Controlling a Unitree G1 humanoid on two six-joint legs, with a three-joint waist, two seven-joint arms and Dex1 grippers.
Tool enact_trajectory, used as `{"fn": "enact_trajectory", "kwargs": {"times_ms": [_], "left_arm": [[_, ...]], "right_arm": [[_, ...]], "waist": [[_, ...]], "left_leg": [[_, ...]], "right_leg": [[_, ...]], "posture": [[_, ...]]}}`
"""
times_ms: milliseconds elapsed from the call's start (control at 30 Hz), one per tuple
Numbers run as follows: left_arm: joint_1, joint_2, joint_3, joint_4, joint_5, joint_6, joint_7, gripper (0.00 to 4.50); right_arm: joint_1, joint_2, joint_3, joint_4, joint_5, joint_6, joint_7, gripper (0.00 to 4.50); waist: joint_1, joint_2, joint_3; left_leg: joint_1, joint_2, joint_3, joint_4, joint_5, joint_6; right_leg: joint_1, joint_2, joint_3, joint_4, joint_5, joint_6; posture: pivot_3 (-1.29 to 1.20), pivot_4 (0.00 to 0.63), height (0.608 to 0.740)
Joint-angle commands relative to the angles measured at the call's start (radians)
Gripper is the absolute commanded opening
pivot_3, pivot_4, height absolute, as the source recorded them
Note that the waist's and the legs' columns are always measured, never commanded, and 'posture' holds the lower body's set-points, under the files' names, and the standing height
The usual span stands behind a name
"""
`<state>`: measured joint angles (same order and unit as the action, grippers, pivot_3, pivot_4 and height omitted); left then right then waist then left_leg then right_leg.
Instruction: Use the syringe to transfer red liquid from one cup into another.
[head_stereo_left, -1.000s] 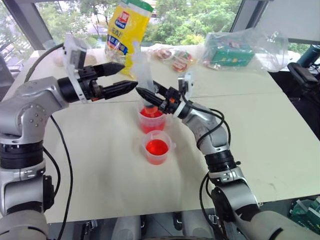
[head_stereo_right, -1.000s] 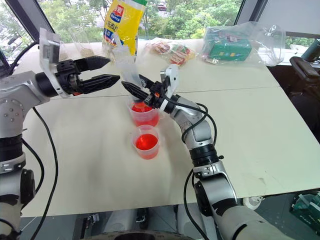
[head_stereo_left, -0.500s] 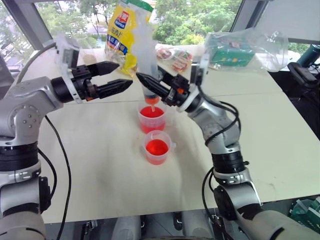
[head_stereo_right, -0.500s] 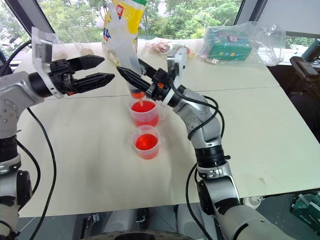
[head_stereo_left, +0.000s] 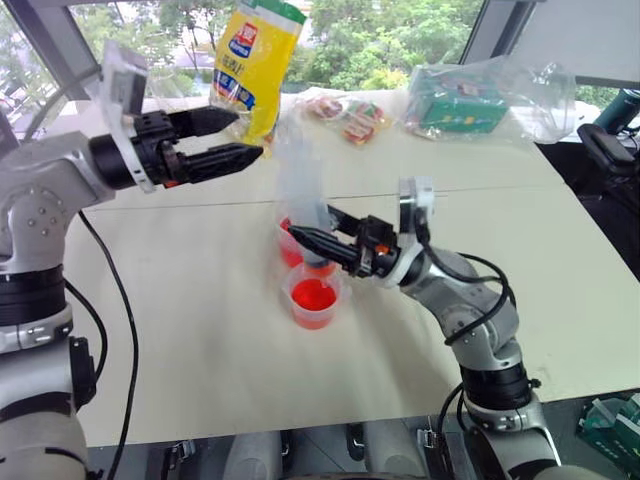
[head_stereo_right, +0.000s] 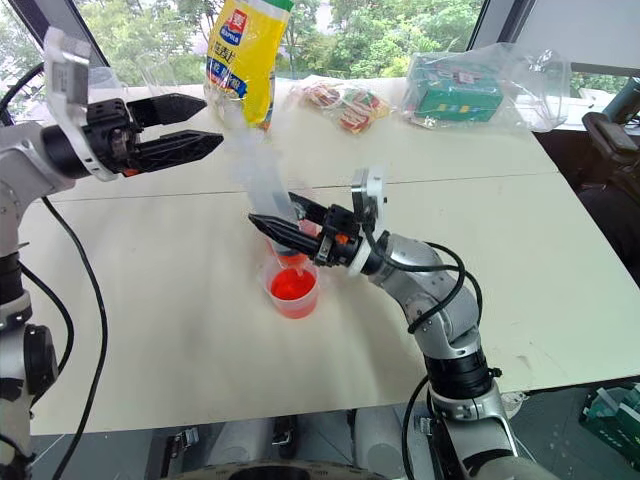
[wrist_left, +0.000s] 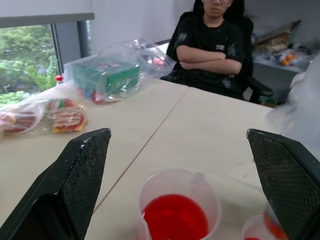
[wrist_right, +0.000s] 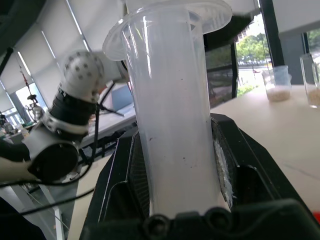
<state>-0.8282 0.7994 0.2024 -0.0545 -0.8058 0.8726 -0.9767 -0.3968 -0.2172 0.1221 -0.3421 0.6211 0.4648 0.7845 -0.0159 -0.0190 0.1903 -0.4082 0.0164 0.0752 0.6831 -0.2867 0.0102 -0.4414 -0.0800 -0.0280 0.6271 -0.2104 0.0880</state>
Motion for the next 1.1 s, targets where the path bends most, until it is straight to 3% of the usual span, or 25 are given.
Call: {"fn": "enact_trajectory", "kwargs": {"times_ms": [33,533,833,933,1100], "left_arm": [[-0.024,0.001,0.011,-0.033,-0.038,0.024,-0.009,4.48],[-0.018,-0.015,0.001,-0.079,-0.080,0.059,-0.022,4.48],[-0.052,-0.147,-0.046,-0.069,-0.053,0.022,0.048,4.48],[-0.054,-0.175,-0.049,-0.080,-0.068,0.031,0.055,3.68],[-0.060,-0.189,-0.061,-0.097,-0.085,0.044,0.035,1.23]], "right_arm": [[-0.002,0.004,0.006,-0.011,-0.013,-0.049,0.009,1.39],[-0.006,0.005,0.011,0.011,-0.032,-0.071,0.009,1.39],[-0.010,0.003,0.016,0.010,-0.034,-0.061,0.017,1.39],[-0.012,0.002,0.015,0.010,-0.031,-0.057,0.017,1.39],[-0.029,0.002,0.007,0.014,-0.027,-0.049,0.017,1.39]], "waist": [[0.000,0.000,0.000],[0.001,0.000,0.000],[0.001,0.000,0.000],[0.000,0.000,0.000],[0.001,0.000,0.000]], "left_leg": [[0.000,0.000,0.000,0.000,0.000,0.000],[0.000,0.000,0.000,0.000,0.000,0.000],[0.000,0.000,-0.001,0.001,0.000,0.000],[0.000,0.000,-0.001,0.000,0.000,0.000],[0.000,0.000,-0.001,0.000,0.000,0.000]], "right_leg": [[0.000,0.000,0.000,0.000,0.000,0.000],[0.000,0.000,0.000,0.000,0.000,0.000],[0.001,0.000,0.000,0.000,0.000,0.000],[0.001,0.001,0.000,0.001,0.000,0.000],[0.001,0.001,0.000,0.001,0.000,0.000]], "posture": [[0.00,0.150,0.740],[0.00,0.150,0.740],[0.00,0.150,0.740],[0.00,0.150,0.740],[0.00,0.150,0.740]]}}
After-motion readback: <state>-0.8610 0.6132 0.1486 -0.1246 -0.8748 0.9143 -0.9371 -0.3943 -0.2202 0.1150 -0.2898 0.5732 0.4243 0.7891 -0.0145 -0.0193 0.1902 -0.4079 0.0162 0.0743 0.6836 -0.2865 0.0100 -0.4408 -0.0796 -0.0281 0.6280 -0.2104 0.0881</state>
